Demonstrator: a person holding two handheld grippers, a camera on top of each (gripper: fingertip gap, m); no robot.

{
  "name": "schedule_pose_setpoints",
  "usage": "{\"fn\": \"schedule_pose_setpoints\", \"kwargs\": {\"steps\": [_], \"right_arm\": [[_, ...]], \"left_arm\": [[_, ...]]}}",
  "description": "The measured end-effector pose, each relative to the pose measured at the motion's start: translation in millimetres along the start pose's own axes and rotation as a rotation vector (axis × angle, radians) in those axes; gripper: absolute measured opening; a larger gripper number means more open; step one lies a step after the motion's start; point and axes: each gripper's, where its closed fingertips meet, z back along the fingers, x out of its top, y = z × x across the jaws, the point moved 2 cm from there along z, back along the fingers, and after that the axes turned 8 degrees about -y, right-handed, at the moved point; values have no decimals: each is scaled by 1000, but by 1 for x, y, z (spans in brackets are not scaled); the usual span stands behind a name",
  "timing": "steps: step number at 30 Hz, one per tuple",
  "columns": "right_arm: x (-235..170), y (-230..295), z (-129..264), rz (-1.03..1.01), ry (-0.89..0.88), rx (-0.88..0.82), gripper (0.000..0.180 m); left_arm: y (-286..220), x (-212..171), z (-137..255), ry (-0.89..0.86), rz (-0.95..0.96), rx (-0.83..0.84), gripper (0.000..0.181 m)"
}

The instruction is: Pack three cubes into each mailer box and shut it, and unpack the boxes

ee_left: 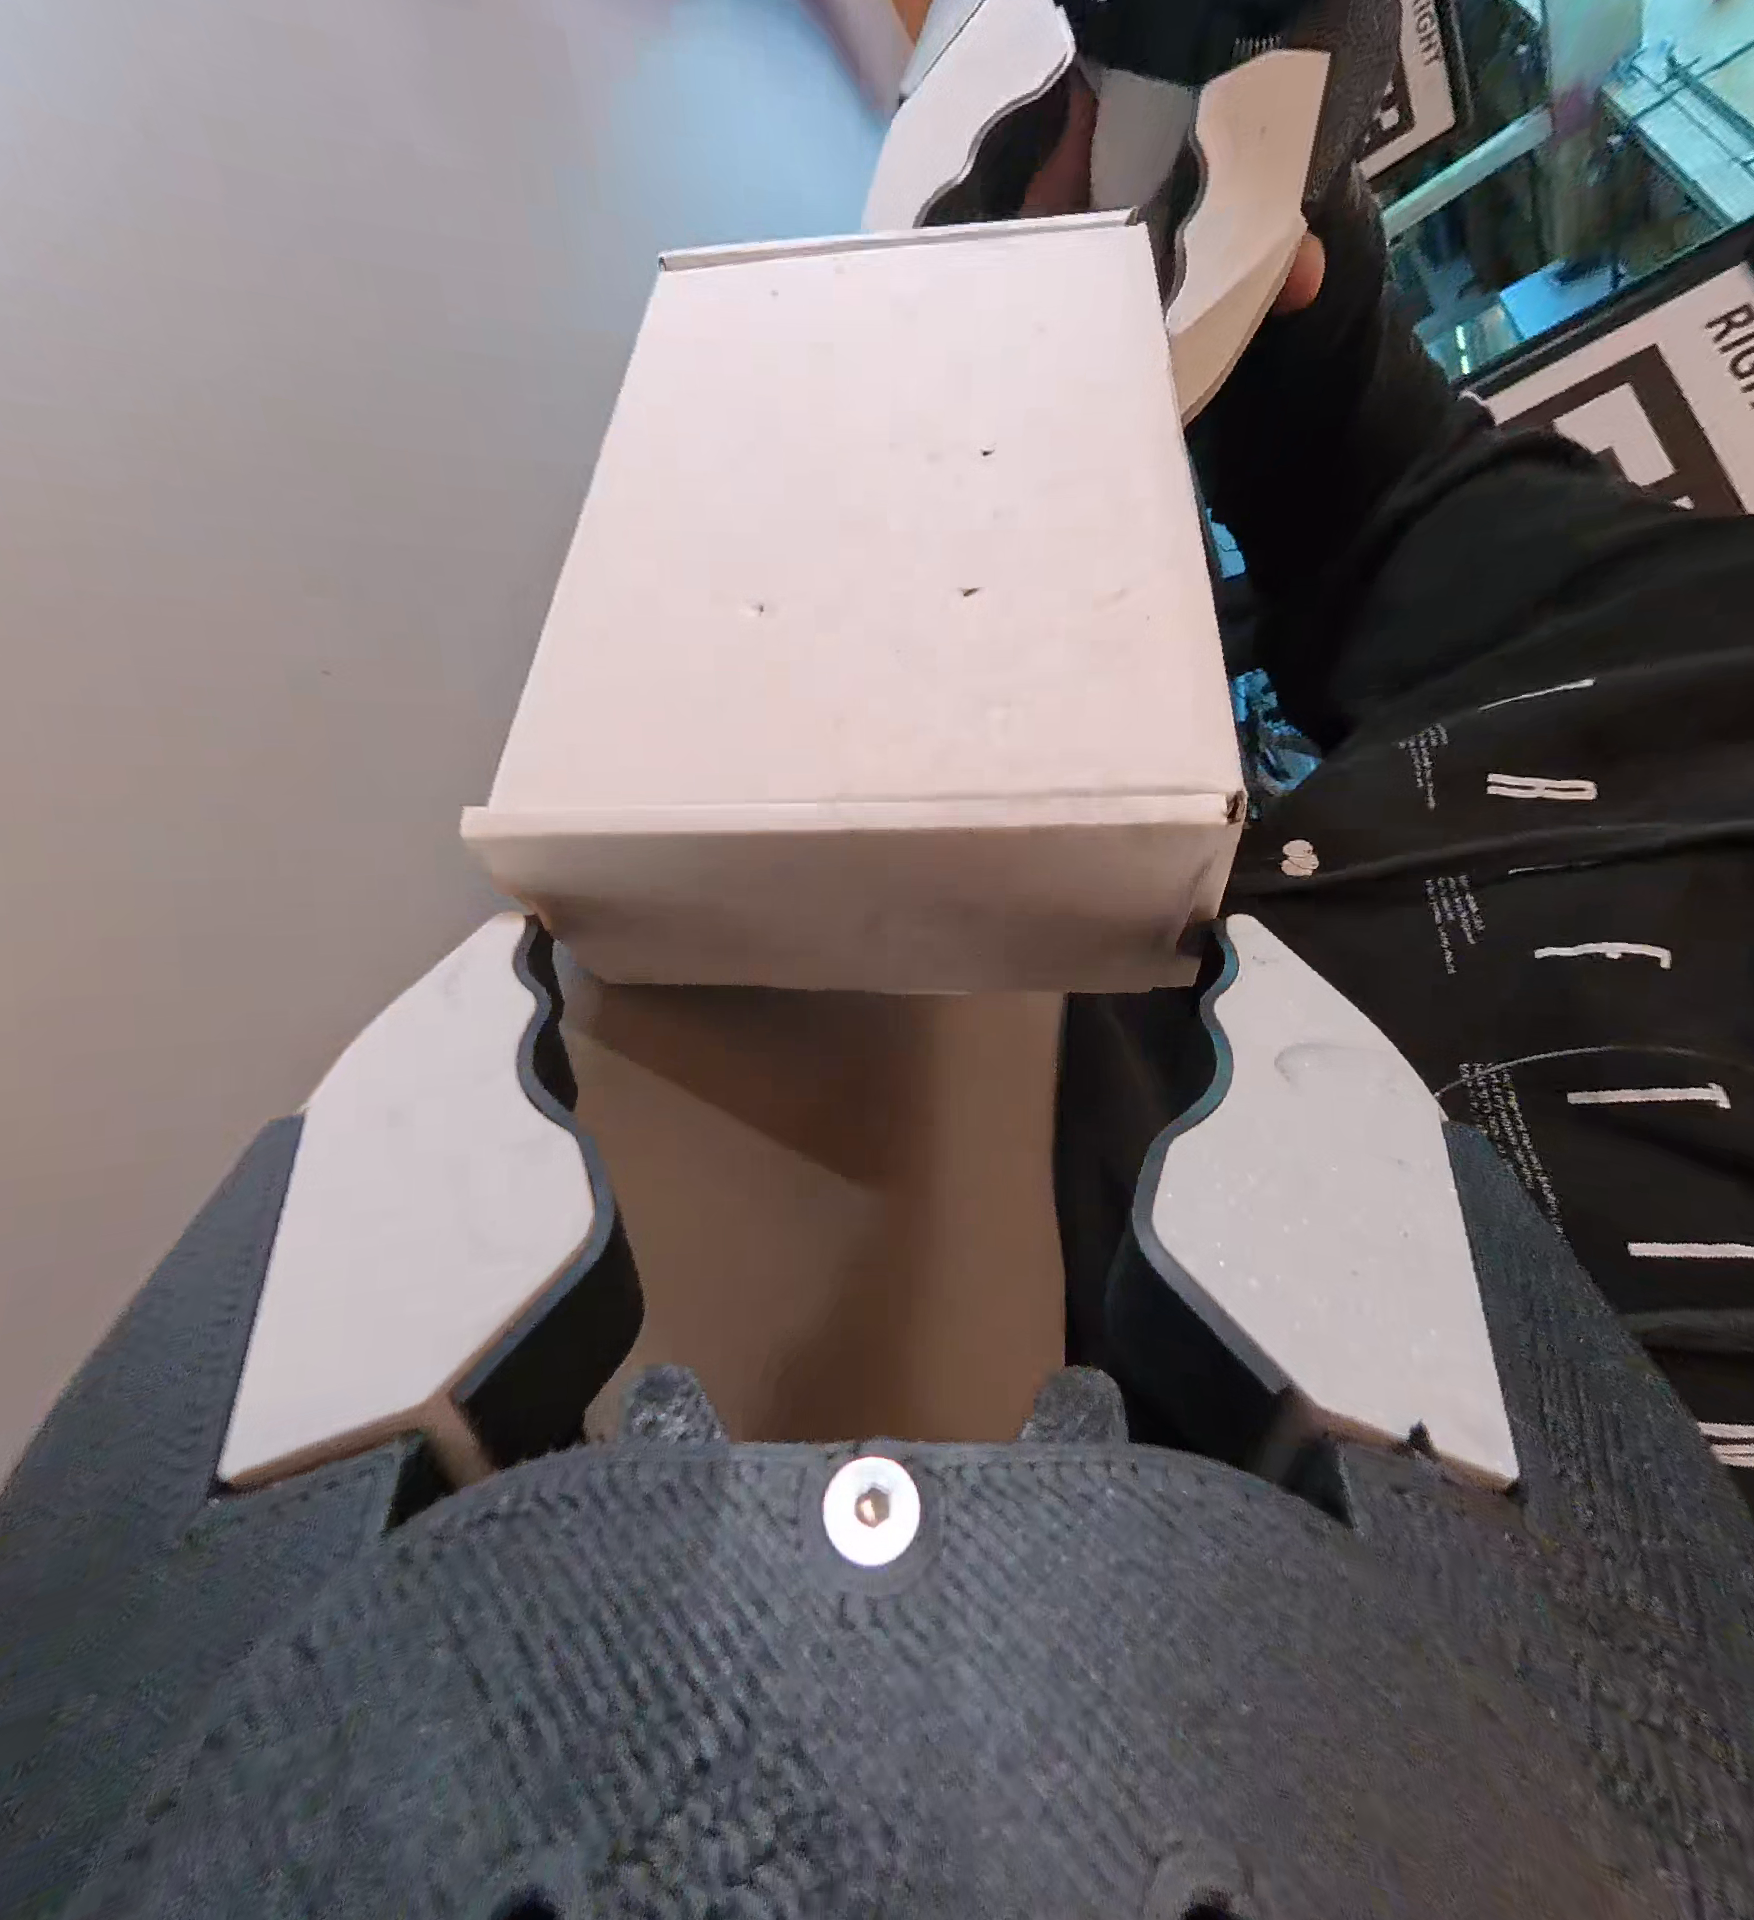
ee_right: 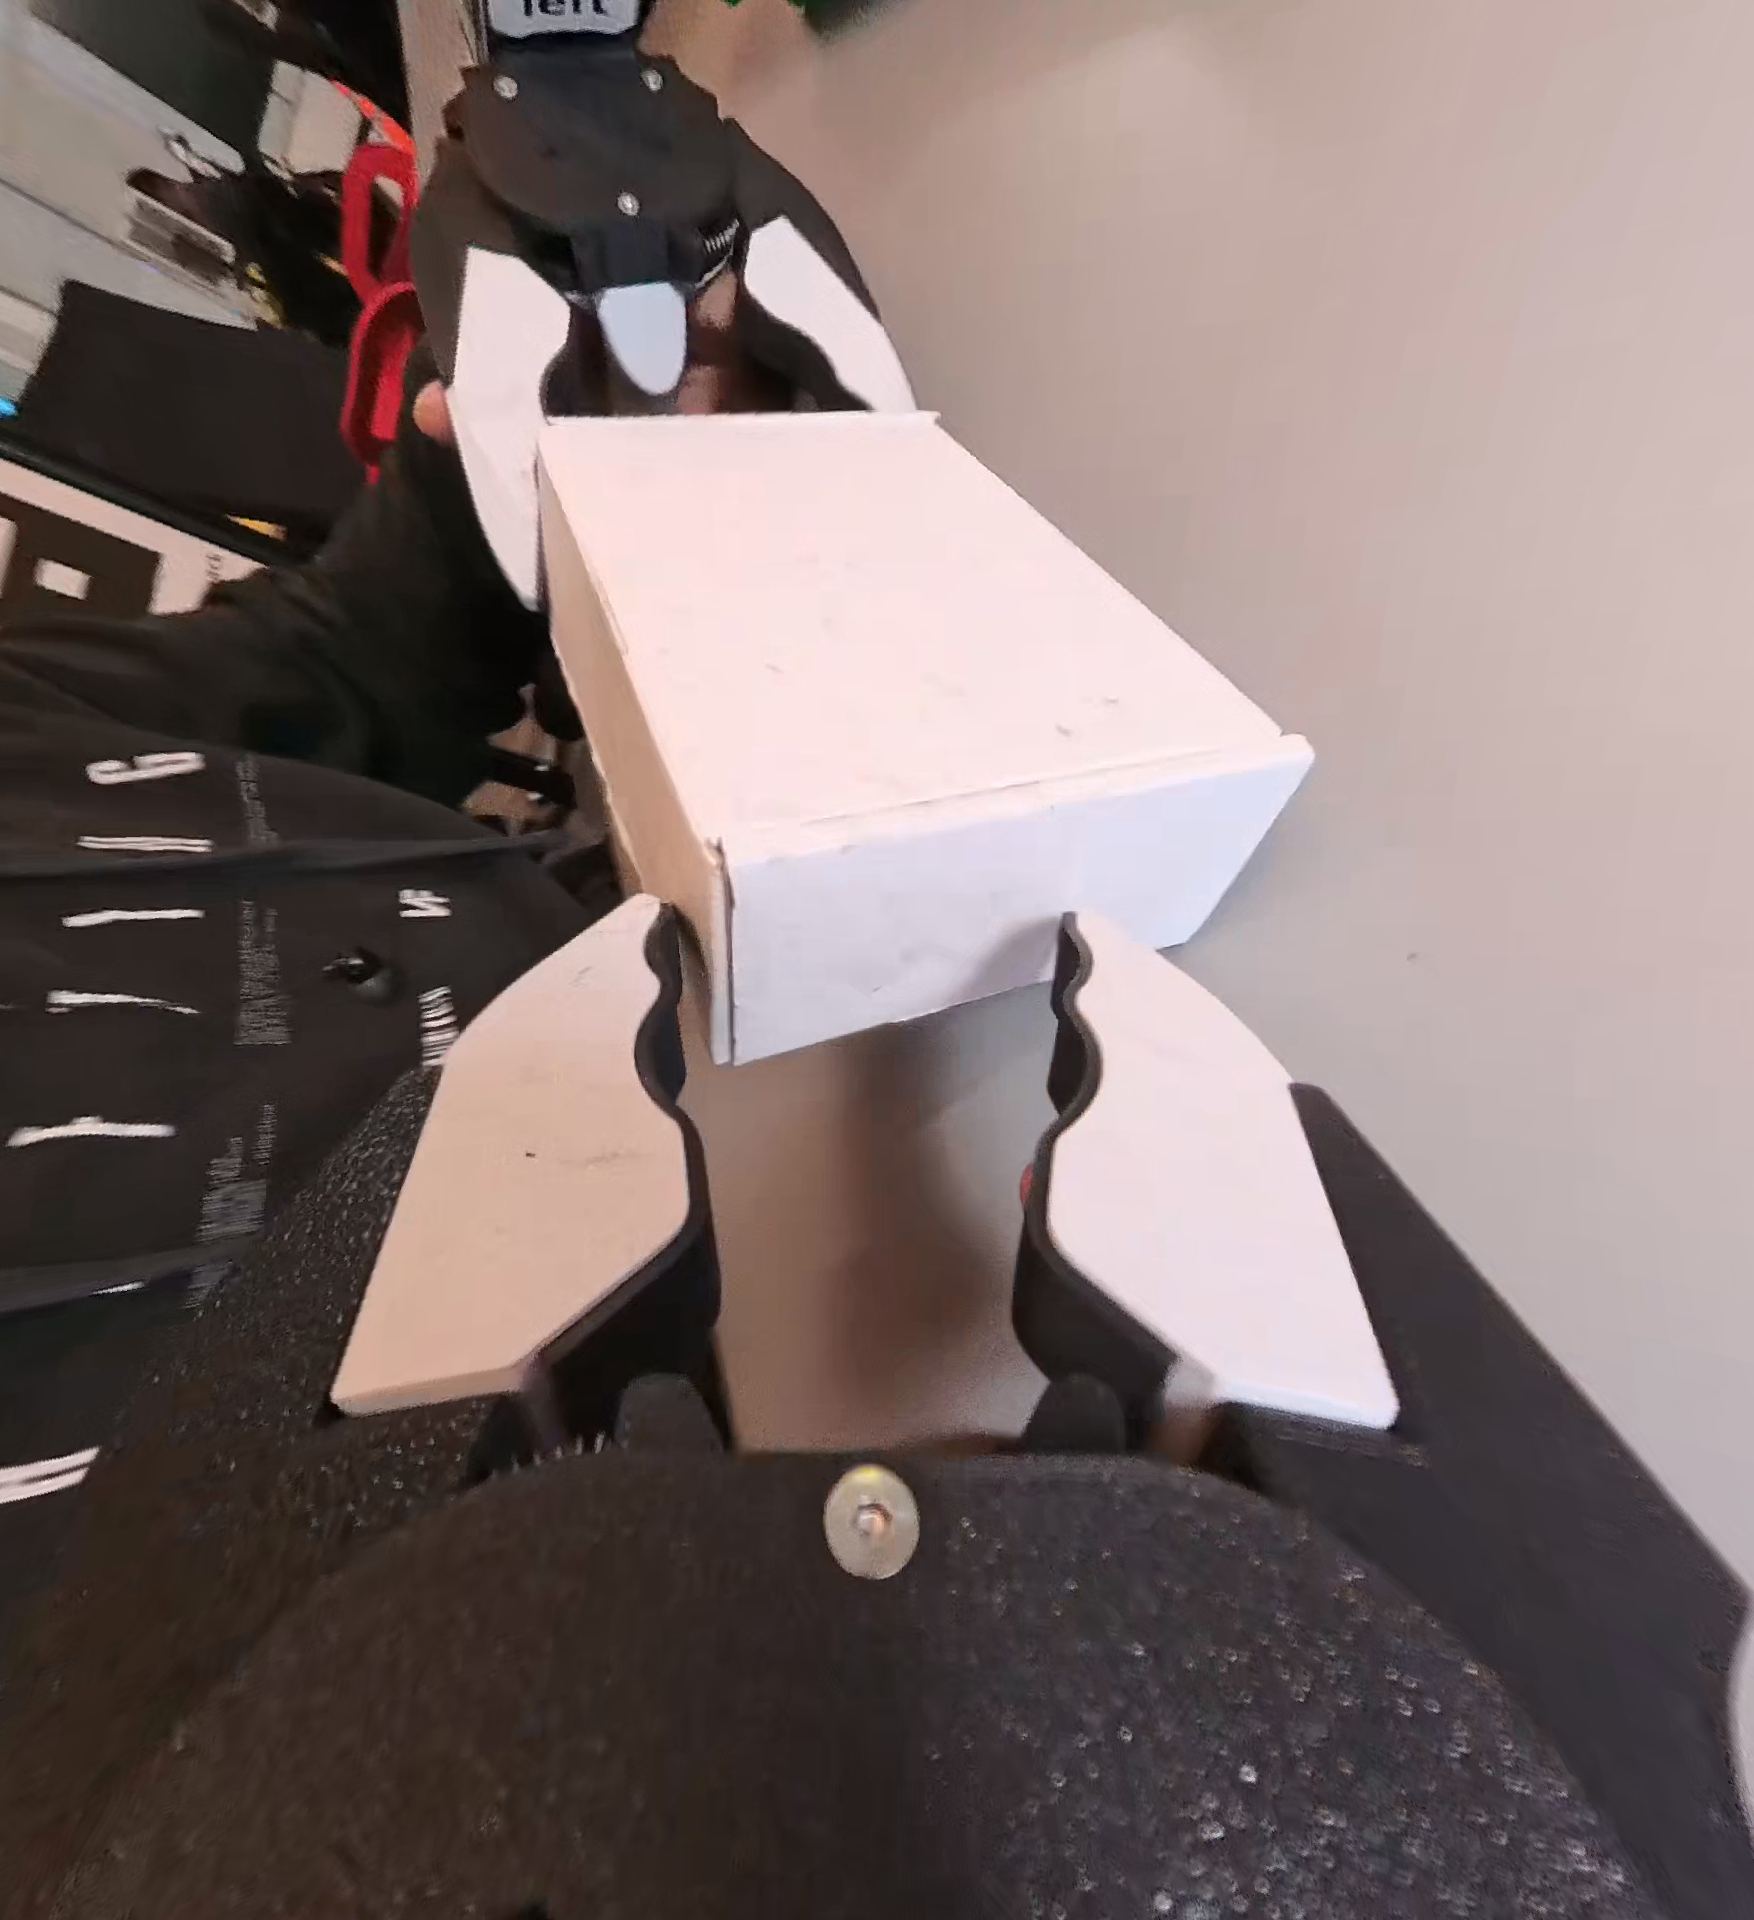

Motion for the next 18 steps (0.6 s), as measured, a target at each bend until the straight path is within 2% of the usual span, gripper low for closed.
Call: {"fn": "schedule_pose_setpoints", "kwargs": {"steps": [4, 6, 9, 13, 15, 18], "right_arm": [[17, -3, 6, 455, -77, -191, 83], [21, 6, 6, 708, -47, -278, 94], [21, 23, -5, 1034, 16, -396, 100], [20, 23, -30, 1369, 146, -546, 94], [19, 20, -40, 1428, 176, -557, 85], [14, 15, -43, 1421, 206, -540, 65]], "left_arm": [[4, 3, 3, -20, -25, 16, 114], [5, 5, 3, -31, -5, 9, 115], [6, 6, 3, -45, 13, 2, 115], [5, 6, 2, -46, -33, 18, 114], [6, 5, 1, -51, -102, 44, 114], [7, 11, 6, -118, -339, 148, 113]]}}
